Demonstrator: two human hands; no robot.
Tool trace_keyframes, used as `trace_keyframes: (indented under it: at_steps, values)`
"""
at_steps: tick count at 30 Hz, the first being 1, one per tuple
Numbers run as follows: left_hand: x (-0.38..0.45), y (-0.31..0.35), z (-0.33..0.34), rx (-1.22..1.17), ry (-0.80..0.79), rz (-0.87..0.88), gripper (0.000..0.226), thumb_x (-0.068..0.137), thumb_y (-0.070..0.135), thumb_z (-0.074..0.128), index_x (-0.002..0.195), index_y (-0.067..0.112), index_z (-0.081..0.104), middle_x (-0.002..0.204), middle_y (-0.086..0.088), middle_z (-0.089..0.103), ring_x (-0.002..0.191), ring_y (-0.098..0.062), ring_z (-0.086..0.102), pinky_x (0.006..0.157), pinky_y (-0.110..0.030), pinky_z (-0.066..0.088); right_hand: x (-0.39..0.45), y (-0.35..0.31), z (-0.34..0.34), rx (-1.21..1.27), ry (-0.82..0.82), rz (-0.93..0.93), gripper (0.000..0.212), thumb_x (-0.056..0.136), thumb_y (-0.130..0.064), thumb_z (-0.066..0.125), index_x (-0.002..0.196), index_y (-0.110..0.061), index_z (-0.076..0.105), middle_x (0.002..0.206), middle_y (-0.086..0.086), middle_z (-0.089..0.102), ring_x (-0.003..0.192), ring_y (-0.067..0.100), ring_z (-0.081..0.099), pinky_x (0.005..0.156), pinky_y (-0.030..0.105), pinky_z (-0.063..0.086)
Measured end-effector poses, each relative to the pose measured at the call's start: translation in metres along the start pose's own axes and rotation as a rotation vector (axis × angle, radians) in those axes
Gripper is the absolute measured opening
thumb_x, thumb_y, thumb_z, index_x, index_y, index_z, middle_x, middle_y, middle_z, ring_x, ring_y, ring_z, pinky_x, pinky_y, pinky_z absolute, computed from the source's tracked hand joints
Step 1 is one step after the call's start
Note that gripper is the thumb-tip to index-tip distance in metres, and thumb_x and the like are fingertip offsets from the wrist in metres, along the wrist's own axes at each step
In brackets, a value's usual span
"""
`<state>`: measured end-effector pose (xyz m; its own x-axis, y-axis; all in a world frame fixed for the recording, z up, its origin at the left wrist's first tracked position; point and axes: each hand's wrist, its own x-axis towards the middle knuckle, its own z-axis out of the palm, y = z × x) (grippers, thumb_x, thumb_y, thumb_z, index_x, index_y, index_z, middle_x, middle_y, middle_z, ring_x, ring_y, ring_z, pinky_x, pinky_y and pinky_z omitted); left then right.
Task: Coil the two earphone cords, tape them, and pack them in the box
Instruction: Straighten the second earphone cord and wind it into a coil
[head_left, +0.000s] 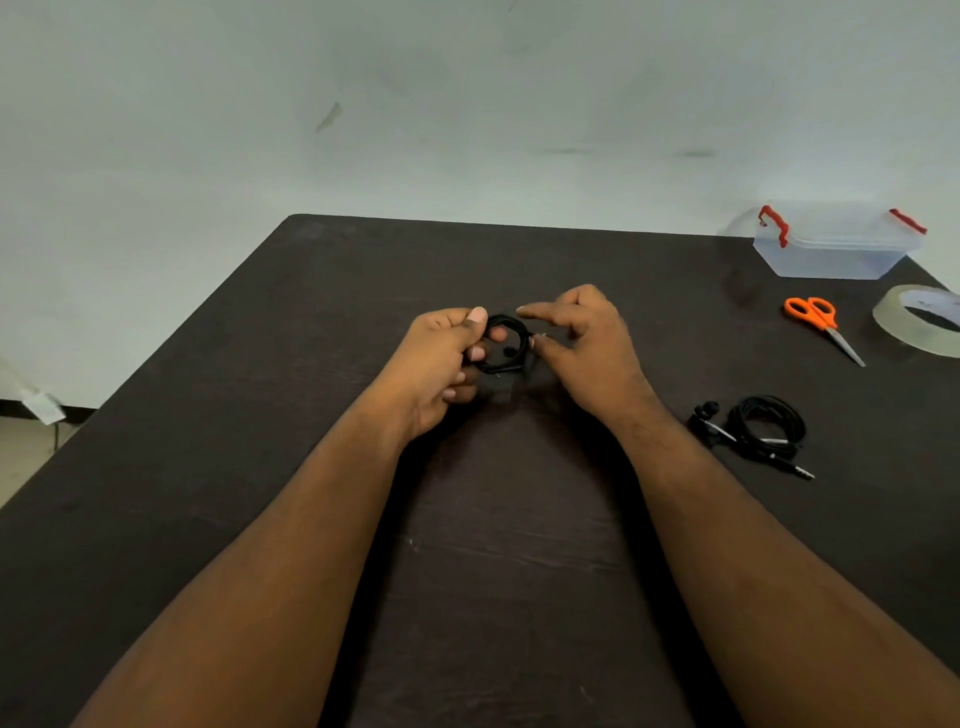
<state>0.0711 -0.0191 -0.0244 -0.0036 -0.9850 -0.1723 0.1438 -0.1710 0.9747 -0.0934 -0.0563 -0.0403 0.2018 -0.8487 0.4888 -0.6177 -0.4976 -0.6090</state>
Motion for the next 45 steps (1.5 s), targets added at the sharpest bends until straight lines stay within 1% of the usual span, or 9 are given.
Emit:
trace_keyframes:
  at_steps: [2, 7, 12, 17, 21, 26, 32, 38, 45]
  values:
    - [0.001, 0.0, 0.002, -0.053, 0.016, -0.093, 0.032, 0.103, 0.028, 0.041, 0.086, 0.009, 0.06, 0.057, 0.004, 0.038, 0.036, -0.003, 0.022, 0.032, -0.012, 0.017, -0.002, -0.005, 0.001, 0.103, -0.018, 0.046, 0.034, 0.078, 0.001, 0.067, 0.106, -0.018, 0.073, 0.076, -0.014, 0.048, 0.067, -0.002, 0.051, 0.067, 0.007, 0.038]
    - [0.003, -0.001, 0.002, 0.014, 0.183, -0.179, 0.027, 0.103, 0.024, 0.042, 0.09, 0.008, 0.059, 0.061, 0.0, 0.043, 0.034, -0.003, 0.024, 0.031, -0.011, 0.016, -0.005, -0.008, 0.004, 0.01, -0.145, 0.051, 0.028, 0.083, -0.004, 0.066, 0.104, -0.02, 0.074, 0.079, -0.007, 0.056, 0.07, 0.002, 0.052, 0.065, 0.003, 0.036]
    - [0.002, -0.003, 0.004, 0.102, 0.26, -0.146, 0.022, 0.102, 0.02, 0.04, 0.094, 0.013, 0.059, 0.067, -0.003, 0.047, 0.035, -0.004, 0.026, 0.031, -0.014, 0.019, -0.007, -0.016, 0.002, 0.008, -0.267, 0.031, 0.028, 0.091, -0.009, 0.055, 0.113, -0.017, 0.071, 0.09, 0.002, 0.059, 0.085, 0.012, 0.056, 0.078, 0.02, 0.043]
    - [0.002, -0.003, 0.004, 0.1, 0.226, -0.147, 0.023, 0.102, 0.02, 0.042, 0.097, 0.009, 0.061, 0.067, -0.004, 0.047, 0.033, -0.004, 0.026, 0.031, -0.013, 0.019, -0.005, -0.018, 0.009, -0.066, -0.299, 0.059, 0.022, 0.095, -0.027, 0.055, 0.093, -0.014, 0.073, 0.081, 0.004, 0.052, 0.074, 0.015, 0.053, 0.068, 0.032, 0.043]
    - [0.001, -0.003, 0.002, 0.209, 0.25, -0.104, 0.025, 0.101, 0.021, 0.045, 0.098, 0.006, 0.064, 0.069, -0.004, 0.053, 0.034, -0.005, 0.028, 0.031, -0.014, 0.02, -0.004, -0.017, 0.018, -0.194, -0.299, 0.047, 0.03, 0.096, -0.028, 0.052, 0.068, -0.019, 0.058, 0.072, -0.007, 0.04, 0.063, 0.007, 0.043, 0.055, 0.025, 0.03]
    - [-0.003, -0.004, 0.0, 0.402, 0.241, 0.035, 0.033, 0.096, 0.033, 0.055, 0.083, 0.004, 0.066, 0.045, 0.012, 0.053, 0.032, -0.004, 0.033, 0.033, -0.015, 0.025, -0.004, -0.016, 0.02, -0.254, -0.263, 0.073, 0.029, 0.097, -0.03, 0.05, 0.077, -0.015, 0.064, 0.074, -0.008, 0.04, 0.063, 0.007, 0.042, 0.052, 0.019, 0.027]
    - [-0.002, -0.009, -0.001, 0.831, 0.308, 0.205, 0.015, 0.091, 0.027, 0.06, 0.099, 0.026, 0.074, 0.088, 0.006, 0.072, 0.085, -0.013, 0.066, 0.08, -0.032, 0.054, -0.004, -0.018, 0.02, -0.303, -0.248, 0.087, 0.032, 0.098, -0.03, 0.048, 0.076, -0.012, 0.062, 0.078, -0.003, 0.041, 0.07, 0.012, 0.045, 0.058, 0.024, 0.03]
    - [0.005, -0.015, -0.004, 1.13, 0.382, 0.325, 0.02, 0.092, 0.032, 0.057, 0.103, 0.028, 0.073, 0.097, -0.003, 0.069, 0.095, -0.025, 0.061, 0.081, -0.041, 0.054, -0.004, -0.018, 0.017, -0.351, -0.248, 0.062, 0.03, 0.097, -0.033, 0.05, 0.087, -0.014, 0.07, 0.069, -0.009, 0.041, 0.06, 0.006, 0.042, 0.049, 0.02, 0.026]
    - [0.006, -0.016, -0.001, 1.217, 0.387, 0.219, 0.03, 0.096, 0.039, 0.045, 0.103, 0.027, 0.072, 0.109, -0.001, 0.058, 0.106, -0.029, 0.048, 0.083, -0.043, 0.042, -0.005, -0.015, 0.023, -0.337, -0.249, 0.046, 0.031, 0.099, -0.039, 0.042, 0.099, -0.02, 0.067, 0.084, -0.003, 0.045, 0.085, 0.017, 0.054, 0.063, 0.027, 0.035]
